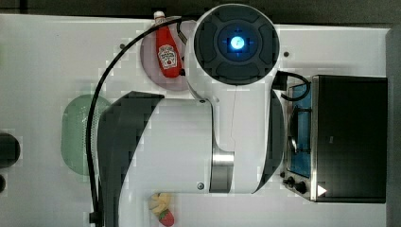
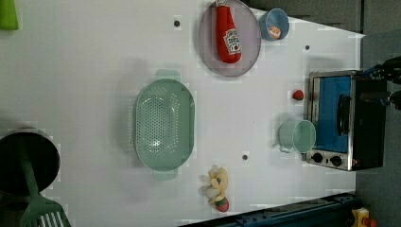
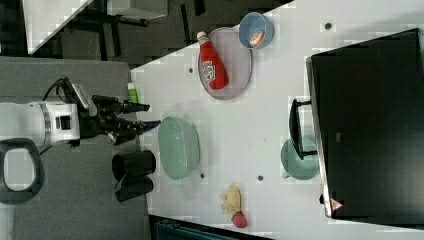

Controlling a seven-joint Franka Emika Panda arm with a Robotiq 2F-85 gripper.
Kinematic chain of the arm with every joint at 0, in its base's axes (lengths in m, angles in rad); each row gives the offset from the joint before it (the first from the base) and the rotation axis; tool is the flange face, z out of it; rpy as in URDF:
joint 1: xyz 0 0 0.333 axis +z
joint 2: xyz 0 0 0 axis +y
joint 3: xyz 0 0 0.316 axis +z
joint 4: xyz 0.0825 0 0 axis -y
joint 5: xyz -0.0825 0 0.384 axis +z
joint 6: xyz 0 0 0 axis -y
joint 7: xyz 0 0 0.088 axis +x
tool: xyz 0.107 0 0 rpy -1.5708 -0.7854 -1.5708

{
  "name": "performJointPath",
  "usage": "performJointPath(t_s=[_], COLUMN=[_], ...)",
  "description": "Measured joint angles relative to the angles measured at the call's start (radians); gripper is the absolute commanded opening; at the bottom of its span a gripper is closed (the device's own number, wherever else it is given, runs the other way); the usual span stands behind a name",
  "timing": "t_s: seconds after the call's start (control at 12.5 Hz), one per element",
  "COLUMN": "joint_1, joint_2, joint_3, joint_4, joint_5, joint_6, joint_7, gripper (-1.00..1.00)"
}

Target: Drag strainer left to right.

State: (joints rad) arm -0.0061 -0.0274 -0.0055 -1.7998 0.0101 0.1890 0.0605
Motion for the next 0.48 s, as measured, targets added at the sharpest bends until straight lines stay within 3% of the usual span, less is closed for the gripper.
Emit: performJointPath(t_s=[0.24,0.48], joint_1=[0.015,0.009], joint_2=[-0.296,-0.475], joint_3=[-0.031,-0.067], joint_4=[-0.249,-0.229], joint_5=[-0.060,-0.043], joint_6=[-0.201,-0.167], joint_7=[0.000,-0.002], gripper=[1.00,1.00])
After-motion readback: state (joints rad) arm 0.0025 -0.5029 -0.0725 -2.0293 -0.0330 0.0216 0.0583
